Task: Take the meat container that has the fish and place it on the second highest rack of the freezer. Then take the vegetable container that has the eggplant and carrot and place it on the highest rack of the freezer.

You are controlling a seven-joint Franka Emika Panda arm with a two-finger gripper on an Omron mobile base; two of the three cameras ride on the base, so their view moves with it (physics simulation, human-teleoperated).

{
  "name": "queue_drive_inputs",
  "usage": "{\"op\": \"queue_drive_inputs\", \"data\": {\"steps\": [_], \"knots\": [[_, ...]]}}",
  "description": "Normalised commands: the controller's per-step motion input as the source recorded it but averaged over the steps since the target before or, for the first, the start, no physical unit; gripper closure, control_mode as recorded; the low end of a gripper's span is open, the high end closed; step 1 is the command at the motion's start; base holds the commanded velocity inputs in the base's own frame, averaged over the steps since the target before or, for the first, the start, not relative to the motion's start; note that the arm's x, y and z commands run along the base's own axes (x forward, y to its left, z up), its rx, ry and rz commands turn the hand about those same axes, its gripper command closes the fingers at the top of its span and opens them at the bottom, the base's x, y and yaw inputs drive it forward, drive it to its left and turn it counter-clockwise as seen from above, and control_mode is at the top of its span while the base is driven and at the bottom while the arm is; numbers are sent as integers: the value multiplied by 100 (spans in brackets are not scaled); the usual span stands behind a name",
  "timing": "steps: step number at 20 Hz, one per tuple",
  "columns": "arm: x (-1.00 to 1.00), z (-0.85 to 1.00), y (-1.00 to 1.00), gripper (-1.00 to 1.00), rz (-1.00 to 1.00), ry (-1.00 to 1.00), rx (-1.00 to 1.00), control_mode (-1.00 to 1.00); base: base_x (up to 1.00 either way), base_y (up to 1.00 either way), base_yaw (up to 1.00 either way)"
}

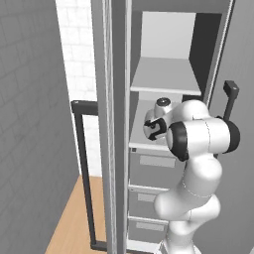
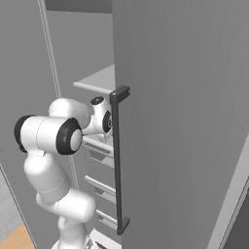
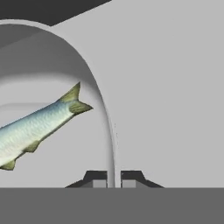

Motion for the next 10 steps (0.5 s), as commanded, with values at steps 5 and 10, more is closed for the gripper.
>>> {"op": "queue_drive_inputs", "data": {"steps": [5, 10], "knots": [[0, 0, 0, -100, 0, 0, 0, -100, 0, 0, 0], [0, 0, 0, -100, 0, 0, 0, -100, 0, 0, 0]]}}
